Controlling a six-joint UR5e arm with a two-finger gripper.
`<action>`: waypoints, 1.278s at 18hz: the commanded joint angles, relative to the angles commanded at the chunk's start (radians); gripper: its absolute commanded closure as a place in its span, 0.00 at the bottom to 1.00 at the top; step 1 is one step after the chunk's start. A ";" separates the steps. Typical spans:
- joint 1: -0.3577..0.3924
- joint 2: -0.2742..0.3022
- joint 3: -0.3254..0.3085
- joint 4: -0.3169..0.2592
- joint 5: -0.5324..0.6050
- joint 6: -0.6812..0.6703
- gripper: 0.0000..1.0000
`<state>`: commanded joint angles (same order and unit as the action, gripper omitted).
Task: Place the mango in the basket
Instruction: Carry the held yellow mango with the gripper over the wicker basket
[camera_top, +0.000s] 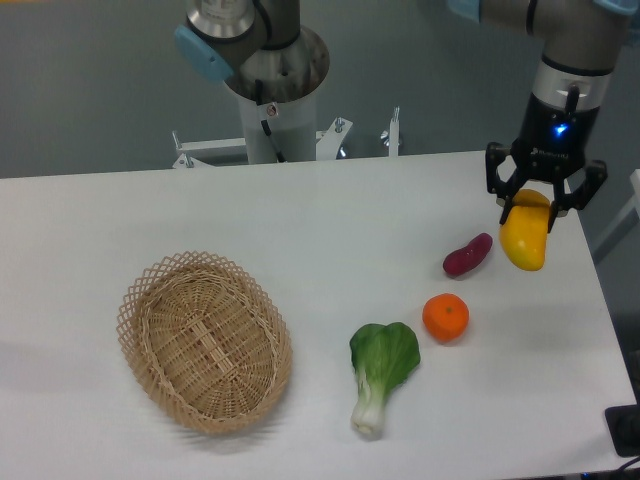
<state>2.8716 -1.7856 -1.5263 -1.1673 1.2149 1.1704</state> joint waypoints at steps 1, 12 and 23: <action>-0.003 0.000 -0.003 -0.002 0.000 -0.014 0.51; -0.058 0.107 -0.156 0.018 0.000 -0.107 0.51; -0.438 -0.001 -0.153 0.244 0.188 -0.656 0.51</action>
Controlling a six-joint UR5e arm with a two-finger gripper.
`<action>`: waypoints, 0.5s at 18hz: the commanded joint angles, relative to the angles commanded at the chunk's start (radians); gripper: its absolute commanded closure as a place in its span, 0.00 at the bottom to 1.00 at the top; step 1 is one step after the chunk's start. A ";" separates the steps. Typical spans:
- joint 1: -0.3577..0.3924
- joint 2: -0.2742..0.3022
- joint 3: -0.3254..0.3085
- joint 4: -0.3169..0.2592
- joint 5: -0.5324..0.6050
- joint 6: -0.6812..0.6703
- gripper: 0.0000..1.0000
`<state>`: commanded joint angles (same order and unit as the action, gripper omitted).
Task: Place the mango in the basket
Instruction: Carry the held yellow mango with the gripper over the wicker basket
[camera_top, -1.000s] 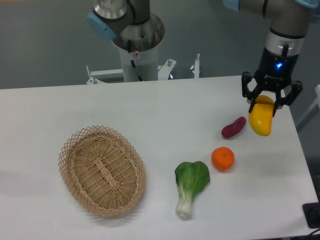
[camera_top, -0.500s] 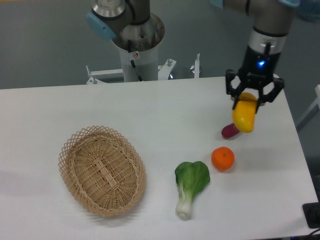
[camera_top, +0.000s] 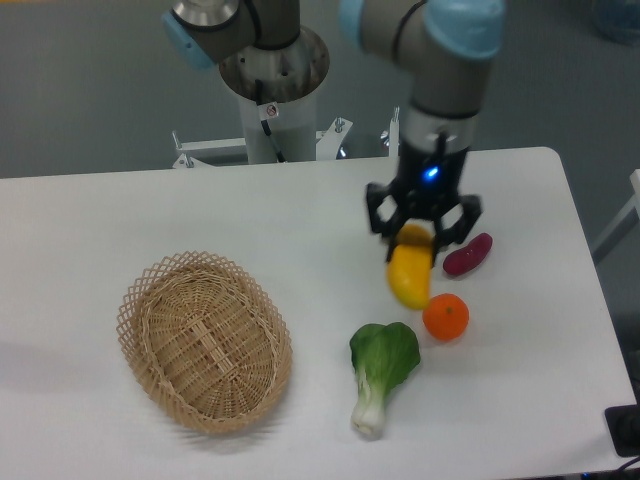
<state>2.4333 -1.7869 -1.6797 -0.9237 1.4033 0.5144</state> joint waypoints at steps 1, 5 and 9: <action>-0.041 -0.026 0.003 0.035 0.029 -0.058 0.51; -0.177 -0.094 0.003 0.109 0.120 -0.221 0.51; -0.252 -0.118 -0.029 0.109 0.121 -0.275 0.51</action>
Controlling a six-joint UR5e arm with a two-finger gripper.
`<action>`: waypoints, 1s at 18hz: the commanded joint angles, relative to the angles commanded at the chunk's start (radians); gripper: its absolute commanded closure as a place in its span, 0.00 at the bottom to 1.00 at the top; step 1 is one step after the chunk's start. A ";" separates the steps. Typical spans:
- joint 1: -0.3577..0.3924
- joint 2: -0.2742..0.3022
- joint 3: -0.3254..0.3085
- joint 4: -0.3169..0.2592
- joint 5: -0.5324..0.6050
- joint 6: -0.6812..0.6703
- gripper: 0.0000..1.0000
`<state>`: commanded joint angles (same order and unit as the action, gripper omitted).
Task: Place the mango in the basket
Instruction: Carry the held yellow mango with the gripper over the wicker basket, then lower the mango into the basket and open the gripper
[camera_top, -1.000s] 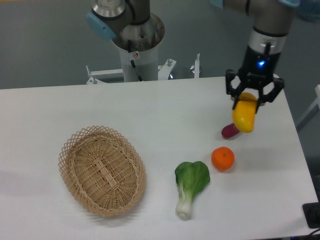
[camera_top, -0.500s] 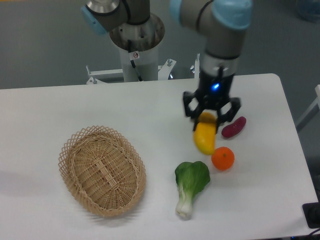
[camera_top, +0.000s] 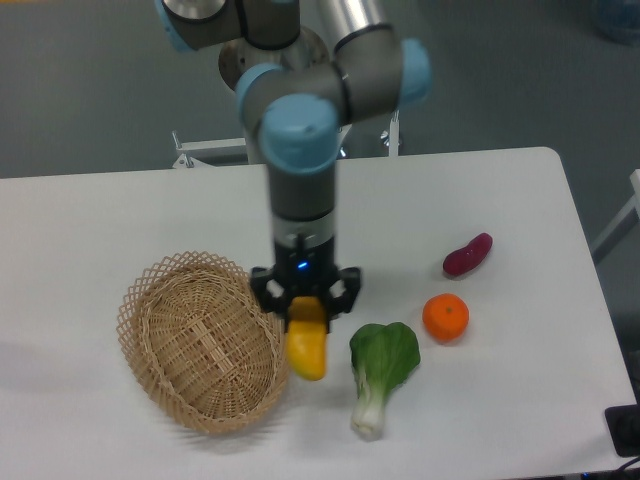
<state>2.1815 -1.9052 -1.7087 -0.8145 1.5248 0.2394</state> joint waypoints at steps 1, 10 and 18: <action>-0.020 -0.011 -0.008 0.000 0.000 -0.003 0.51; -0.134 -0.084 -0.029 0.011 0.032 -0.014 0.49; -0.163 -0.121 -0.028 0.012 0.077 -0.011 0.48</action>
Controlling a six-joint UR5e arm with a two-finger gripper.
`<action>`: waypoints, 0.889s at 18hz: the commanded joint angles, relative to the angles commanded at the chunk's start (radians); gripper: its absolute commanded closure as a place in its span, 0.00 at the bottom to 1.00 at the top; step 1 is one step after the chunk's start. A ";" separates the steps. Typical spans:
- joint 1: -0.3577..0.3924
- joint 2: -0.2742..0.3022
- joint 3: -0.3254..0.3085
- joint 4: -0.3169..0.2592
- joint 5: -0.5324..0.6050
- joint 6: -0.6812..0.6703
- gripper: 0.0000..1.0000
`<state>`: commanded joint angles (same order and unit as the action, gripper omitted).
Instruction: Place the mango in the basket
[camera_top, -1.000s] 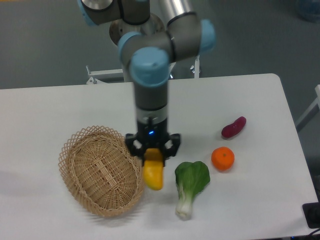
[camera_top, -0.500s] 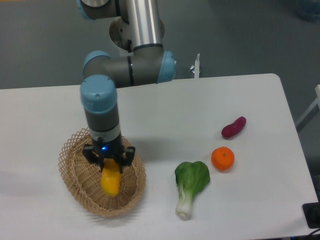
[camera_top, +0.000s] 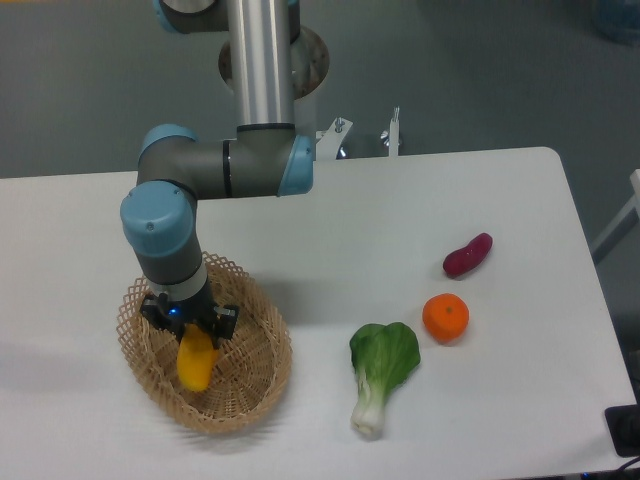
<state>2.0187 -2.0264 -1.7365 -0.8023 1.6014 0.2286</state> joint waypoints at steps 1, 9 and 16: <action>0.000 0.002 0.003 0.000 0.000 0.000 0.43; 0.002 0.014 0.024 0.002 0.035 0.002 0.00; 0.095 0.055 0.094 -0.015 0.054 0.008 0.00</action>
<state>2.1136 -1.9713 -1.6429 -0.8176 1.6552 0.2362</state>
